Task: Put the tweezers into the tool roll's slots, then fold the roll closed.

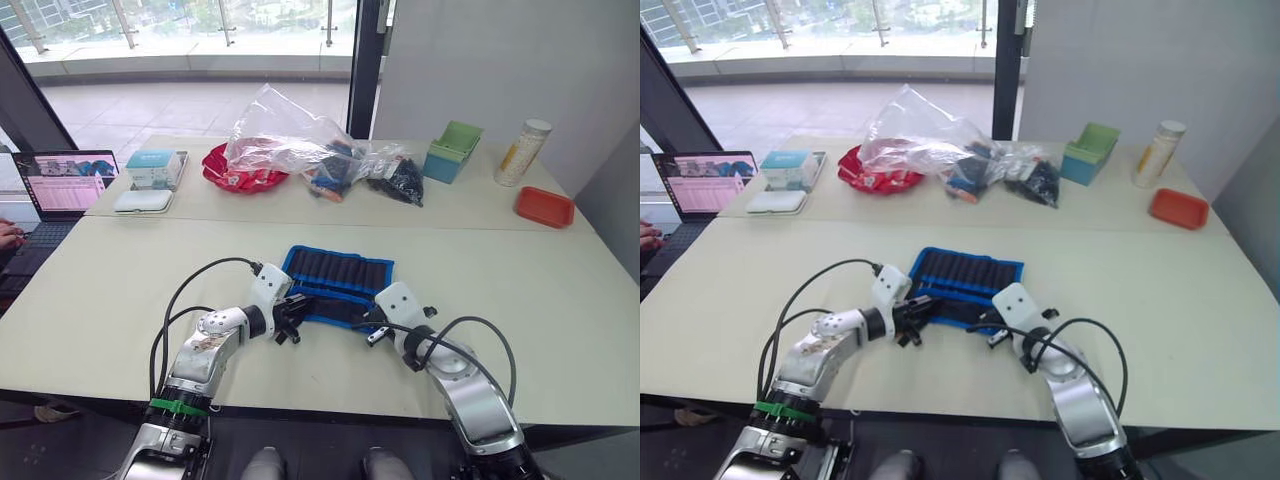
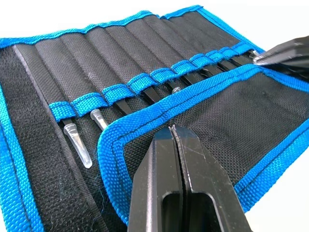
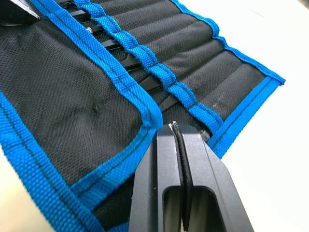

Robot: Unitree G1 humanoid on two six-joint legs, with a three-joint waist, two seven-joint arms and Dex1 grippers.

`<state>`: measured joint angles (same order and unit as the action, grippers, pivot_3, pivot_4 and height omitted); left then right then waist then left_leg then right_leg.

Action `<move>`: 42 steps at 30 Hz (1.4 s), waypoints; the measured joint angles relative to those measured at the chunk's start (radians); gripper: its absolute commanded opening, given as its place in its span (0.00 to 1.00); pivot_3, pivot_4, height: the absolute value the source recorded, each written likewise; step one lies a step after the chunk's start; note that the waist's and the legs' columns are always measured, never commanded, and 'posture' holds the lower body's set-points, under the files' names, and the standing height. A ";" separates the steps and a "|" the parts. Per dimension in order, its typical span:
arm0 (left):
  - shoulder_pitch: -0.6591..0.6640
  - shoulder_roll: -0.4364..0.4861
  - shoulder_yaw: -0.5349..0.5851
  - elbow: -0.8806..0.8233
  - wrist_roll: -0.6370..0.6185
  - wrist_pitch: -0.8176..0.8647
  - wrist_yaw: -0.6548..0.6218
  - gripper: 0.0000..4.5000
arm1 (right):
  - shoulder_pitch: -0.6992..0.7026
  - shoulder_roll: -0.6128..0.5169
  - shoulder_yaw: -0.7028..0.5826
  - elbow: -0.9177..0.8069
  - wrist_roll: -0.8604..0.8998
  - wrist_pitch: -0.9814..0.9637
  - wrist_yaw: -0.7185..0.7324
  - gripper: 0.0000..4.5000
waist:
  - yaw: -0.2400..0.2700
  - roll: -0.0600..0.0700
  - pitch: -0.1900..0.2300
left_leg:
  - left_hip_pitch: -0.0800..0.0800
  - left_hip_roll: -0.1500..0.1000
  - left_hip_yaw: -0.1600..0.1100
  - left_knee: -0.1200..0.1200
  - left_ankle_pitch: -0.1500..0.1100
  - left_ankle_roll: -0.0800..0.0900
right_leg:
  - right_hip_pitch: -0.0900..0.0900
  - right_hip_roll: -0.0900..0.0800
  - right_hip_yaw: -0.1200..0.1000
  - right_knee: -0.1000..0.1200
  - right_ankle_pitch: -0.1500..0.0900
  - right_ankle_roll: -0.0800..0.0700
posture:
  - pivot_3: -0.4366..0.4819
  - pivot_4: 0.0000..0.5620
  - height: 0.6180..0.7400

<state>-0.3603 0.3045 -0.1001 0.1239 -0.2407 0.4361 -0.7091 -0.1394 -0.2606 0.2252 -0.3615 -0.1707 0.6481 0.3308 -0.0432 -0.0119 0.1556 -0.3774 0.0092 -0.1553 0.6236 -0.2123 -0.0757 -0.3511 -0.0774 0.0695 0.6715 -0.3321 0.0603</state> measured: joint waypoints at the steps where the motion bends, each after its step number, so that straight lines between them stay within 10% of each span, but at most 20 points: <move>1: 0.005 0.000 0.006 -0.003 -0.007 -0.001 -0.002 0.00 | -0.001 0.007 0.000 0.001 0.003 -0.004 -0.004 0.00 | -0.001 0.000 0.000 | 0.000 0.000 0.000 0.000 0.000 0.000 | 0.000 0.000 0.000 0.000 0.000 0.000 | 0.48 0.27 1.00; 14: 0.122 0.280 0.163 -0.177 -0.156 -0.159 -0.321 0.00 | -0.021 -0.028 -0.175 -0.076 0.179 0.058 0.071 0.00 | -0.003 -0.001 0.005 | -0.013 0.002 0.001 -0.010 0.001 -0.001 | -0.017 0.000 0.000 0.000 0.001 -0.002 | 0.48 0.27 1.00; 16: 0.121 0.325 0.197 -0.167 -0.168 -0.200 -0.379 0.00 | -0.038 -0.056 -0.214 -0.086 0.218 0.119 0.094 0.13 | -0.002 0.000 0.006 | -0.013 0.002 0.002 -0.011 0.001 -0.001 | -0.017 0.000 0.000 -0.001 0.001 -0.002 | 0.48 0.27 1.00; 22: 0.119 0.379 0.224 -0.081 -0.196 -0.297 -0.511 0.40 | -0.125 -0.079 -0.303 -0.108 0.360 0.368 0.137 0.56 | -0.004 -0.001 0.010 | -0.013 0.003 0.002 -0.011 0.001 -0.001 | -0.018 0.001 0.000 -0.001 0.001 -0.002 | 0.48 0.27 1.00; 27: 0.099 0.397 0.239 -0.062 -0.193 -0.343 -0.525 0.76 | -0.207 -0.018 -0.405 -0.097 0.473 0.607 0.118 0.56 | -0.004 -0.001 0.011 | -0.013 0.003 0.002 -0.012 0.001 -0.001 | -0.018 0.001 0.000 -0.001 0.001 -0.002 | 0.48 0.27 1.00; 42: 0.152 0.397 0.238 -0.152 -0.192 -0.306 -0.444 0.76 | -0.300 0.181 -0.595 0.029 0.616 0.806 0.035 0.56 | -0.024 -0.001 0.011 | -0.012 0.003 0.002 -0.013 0.001 -0.001 | -0.020 0.001 0.000 0.005 0.001 -0.003 | 0.48 0.27 1.00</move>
<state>-0.2081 0.7017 0.1377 -0.0279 -0.4329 0.1298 -1.1530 -0.4395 -0.0799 -0.3699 -0.3320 0.4455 1.4541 0.3662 -0.0675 -0.0128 0.1668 -0.3894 0.0126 -0.1532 0.6108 -0.2112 -0.0771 -0.3712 -0.0760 0.0697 0.6765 -0.3308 0.0577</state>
